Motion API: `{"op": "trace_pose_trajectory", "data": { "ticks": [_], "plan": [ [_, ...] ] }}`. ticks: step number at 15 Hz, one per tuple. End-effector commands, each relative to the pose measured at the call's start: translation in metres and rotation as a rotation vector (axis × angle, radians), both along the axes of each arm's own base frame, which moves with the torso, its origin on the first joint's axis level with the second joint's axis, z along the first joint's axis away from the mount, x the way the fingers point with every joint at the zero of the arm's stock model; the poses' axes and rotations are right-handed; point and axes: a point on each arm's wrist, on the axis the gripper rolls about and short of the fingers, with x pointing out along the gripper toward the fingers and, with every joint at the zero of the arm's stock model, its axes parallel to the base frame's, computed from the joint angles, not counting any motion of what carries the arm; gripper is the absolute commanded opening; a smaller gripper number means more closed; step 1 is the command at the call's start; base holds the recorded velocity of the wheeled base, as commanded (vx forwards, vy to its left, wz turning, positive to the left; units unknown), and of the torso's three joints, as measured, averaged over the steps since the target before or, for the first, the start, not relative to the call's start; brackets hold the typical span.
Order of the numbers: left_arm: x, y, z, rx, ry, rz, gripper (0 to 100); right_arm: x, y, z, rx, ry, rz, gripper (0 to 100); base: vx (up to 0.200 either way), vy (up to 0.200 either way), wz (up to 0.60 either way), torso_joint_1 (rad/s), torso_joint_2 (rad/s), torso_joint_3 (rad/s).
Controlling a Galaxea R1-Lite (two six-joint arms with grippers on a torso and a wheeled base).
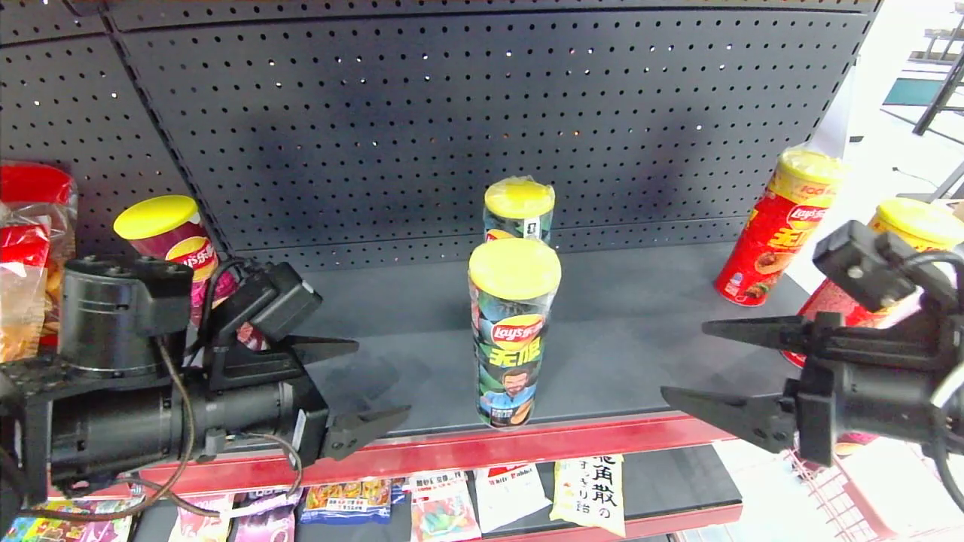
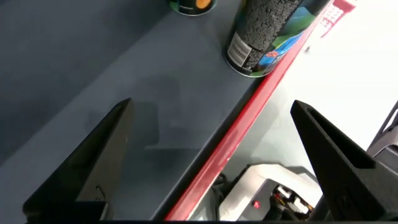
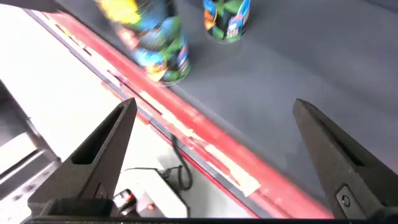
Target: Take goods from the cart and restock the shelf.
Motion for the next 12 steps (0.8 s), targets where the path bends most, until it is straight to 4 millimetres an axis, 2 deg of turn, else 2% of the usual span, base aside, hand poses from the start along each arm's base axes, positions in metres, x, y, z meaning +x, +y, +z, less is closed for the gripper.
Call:
{"op": "trace_pose_trajectory", "data": {
  "ticks": [1, 3, 5, 12],
  "plan": [
    [0.019, -0.019, -0.015, 0.03, 0.054, -0.035, 100, -0.042, -0.022, 0.006, 0.079, -0.061, -0.019, 100, 0.0, 0.0, 0.0, 0.0, 0.0, 0.0],
    [0.03, -0.032, -0.02, 0.041, 0.068, -0.057, 100, -0.05, -0.028, 0.008, 0.115, -0.065, -0.047, 100, 0.0, 0.0, 0.0, 0.0, 0.0, 0.0],
    [0.036, -0.041, -0.026, 0.052, 0.083, -0.072, 100, -0.05, -0.034, 0.01, 0.124, -0.077, -0.091, 100, 0.0, 0.0, 0.0, 0.0, 0.0, 0.0],
    [0.045, -0.045, -0.038, 0.086, 0.1, -0.064, 100, -0.047, -0.035, 0.011, 0.125, -0.079, -0.103, 100, 0.0, 0.0, 0.0, 0.0, 0.0, 0.0]
  ]
}}
